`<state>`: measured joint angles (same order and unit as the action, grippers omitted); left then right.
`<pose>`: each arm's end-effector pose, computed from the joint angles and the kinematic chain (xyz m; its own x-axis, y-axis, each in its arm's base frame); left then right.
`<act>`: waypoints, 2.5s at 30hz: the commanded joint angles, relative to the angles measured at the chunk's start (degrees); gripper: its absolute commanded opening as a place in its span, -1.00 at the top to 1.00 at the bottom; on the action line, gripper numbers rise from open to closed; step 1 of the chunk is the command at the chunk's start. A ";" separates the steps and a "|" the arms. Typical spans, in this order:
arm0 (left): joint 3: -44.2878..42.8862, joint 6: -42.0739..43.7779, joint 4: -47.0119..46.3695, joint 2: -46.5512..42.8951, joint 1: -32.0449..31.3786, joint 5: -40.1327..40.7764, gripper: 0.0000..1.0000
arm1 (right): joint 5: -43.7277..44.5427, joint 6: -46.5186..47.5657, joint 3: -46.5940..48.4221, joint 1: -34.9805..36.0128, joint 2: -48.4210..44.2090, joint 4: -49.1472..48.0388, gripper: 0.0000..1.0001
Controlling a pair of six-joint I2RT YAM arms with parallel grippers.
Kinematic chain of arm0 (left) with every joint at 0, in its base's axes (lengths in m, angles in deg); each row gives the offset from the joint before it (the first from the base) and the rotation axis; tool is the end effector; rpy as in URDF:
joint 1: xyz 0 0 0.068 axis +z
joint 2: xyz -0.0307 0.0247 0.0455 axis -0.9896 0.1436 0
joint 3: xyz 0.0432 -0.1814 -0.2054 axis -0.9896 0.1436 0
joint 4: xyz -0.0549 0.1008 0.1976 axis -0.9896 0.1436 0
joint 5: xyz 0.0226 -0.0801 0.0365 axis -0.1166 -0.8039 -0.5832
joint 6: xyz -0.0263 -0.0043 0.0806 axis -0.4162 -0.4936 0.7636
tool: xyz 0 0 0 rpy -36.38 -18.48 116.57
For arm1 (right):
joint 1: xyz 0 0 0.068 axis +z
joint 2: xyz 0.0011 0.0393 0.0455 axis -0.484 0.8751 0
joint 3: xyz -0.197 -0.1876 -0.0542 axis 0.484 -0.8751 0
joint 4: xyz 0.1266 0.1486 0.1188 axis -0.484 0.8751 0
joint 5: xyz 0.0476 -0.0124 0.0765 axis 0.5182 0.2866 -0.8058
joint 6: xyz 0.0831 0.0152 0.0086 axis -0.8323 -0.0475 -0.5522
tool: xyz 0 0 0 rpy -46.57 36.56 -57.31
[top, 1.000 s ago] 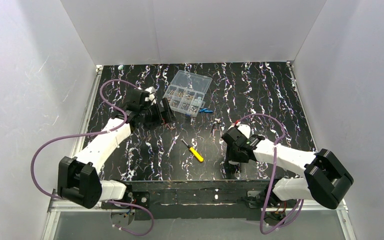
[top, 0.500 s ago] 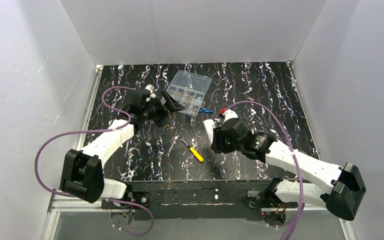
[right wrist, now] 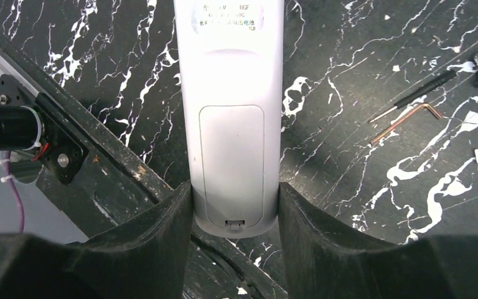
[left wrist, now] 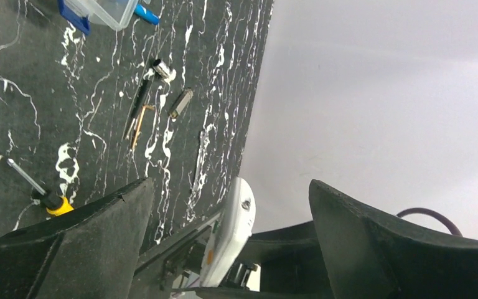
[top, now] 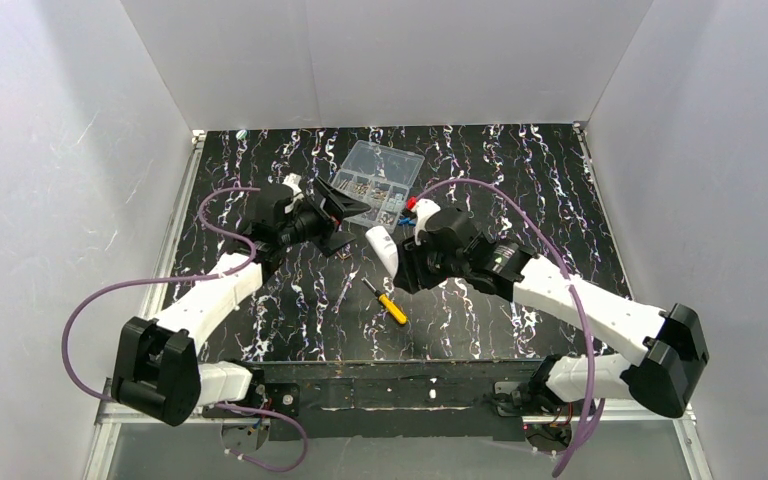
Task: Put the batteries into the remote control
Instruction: Pick up the remote control from the center of the board.
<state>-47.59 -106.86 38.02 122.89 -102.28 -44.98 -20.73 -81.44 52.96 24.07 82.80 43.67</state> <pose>0.2646 -0.1328 0.3621 -0.6063 -0.6912 -0.3931 0.4118 0.1500 -0.8989 0.1625 0.2147 0.2901 -0.6368 -0.2182 -0.7395 -0.5990 0.7439 0.2963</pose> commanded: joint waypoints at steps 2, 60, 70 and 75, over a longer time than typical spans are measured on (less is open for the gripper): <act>2.35 -2.43 -1.16 -4.27 -1.26 -2.25 -0.86 | -3.01 1.62 5.48 0.25 2.61 -1.88 0.97; 0.66 4.36 4.35 -5.36 -9.17 2.57 0.38 | -7.07 -1.36 6.66 0.23 3.77 -5.15 0.97; 0.00 4.97 4.90 -5.39 -9.52 1.66 0.46 | -6.45 -1.25 6.27 0.20 3.62 -4.93 0.97; -0.40 4.97 5.44 -5.16 -9.60 1.74 0.78 | -6.51 -0.79 6.00 0.24 2.98 -4.59 0.97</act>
<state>-46.45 -102.56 42.59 119.39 -111.50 -41.72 -27.70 -82.77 58.56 24.09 88.11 41.77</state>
